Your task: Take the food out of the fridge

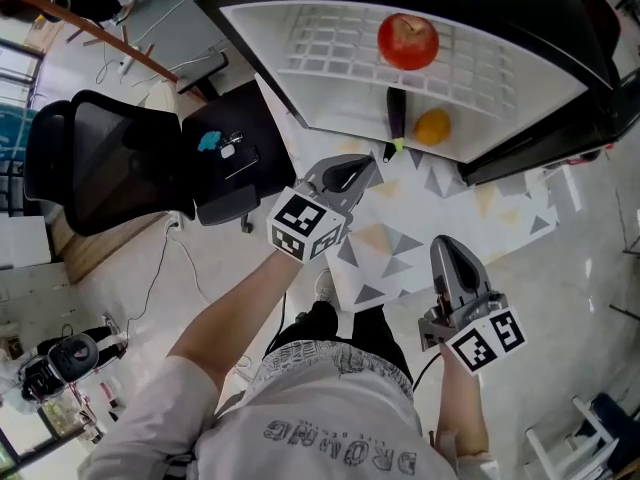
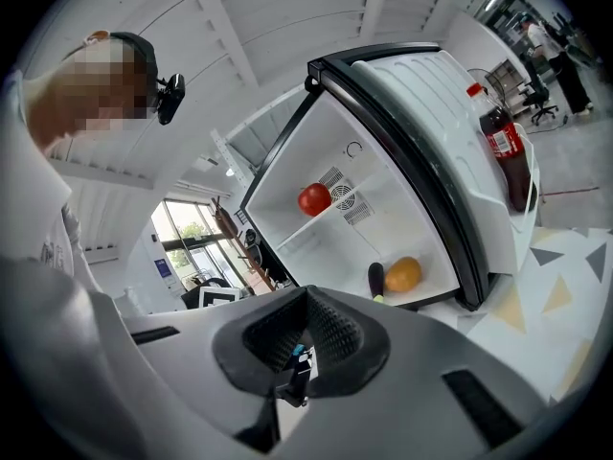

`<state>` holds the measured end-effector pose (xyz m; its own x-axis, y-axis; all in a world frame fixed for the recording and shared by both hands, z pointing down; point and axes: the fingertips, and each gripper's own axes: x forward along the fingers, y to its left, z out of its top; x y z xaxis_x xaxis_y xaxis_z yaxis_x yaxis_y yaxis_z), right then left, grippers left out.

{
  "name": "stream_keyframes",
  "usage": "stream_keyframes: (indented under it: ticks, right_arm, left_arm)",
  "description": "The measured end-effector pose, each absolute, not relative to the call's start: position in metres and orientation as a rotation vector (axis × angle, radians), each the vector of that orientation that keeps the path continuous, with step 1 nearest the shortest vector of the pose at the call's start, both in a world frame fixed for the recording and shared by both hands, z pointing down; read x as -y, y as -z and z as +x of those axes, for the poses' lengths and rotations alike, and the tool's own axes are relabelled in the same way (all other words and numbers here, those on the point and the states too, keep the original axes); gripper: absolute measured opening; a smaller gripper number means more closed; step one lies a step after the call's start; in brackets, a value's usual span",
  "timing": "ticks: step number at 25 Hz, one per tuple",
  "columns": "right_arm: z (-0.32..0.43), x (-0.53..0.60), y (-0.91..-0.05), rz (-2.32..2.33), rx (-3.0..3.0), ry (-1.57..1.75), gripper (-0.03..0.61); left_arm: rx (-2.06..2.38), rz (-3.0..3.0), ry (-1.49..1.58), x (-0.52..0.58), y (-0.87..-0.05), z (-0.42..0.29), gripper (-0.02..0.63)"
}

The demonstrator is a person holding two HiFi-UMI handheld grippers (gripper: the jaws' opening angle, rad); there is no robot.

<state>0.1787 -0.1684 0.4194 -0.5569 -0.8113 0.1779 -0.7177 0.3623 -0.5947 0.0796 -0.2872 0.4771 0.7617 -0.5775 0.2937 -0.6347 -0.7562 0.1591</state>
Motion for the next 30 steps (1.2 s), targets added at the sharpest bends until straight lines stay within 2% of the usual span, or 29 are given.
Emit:
stream_keyframes:
  ticks: [16, 22, 30]
  right_arm:
    - [0.193, 0.184, -0.45, -1.353, -2.464, 1.042, -0.012]
    - [0.2, 0.185, -0.455, -1.352, -2.45, 1.052, -0.012]
    - [0.215, 0.18, -0.465, -1.367, -2.419, 1.085, -0.011]
  left_arm:
    - [0.968, 2.686, -0.518, 0.332, -0.529, 0.106, 0.015]
    - [0.974, 2.651, -0.601, 0.342, -0.551, 0.116, 0.05]
    - [1.029, 2.589, -0.72, 0.357, -0.576, 0.128, 0.14]
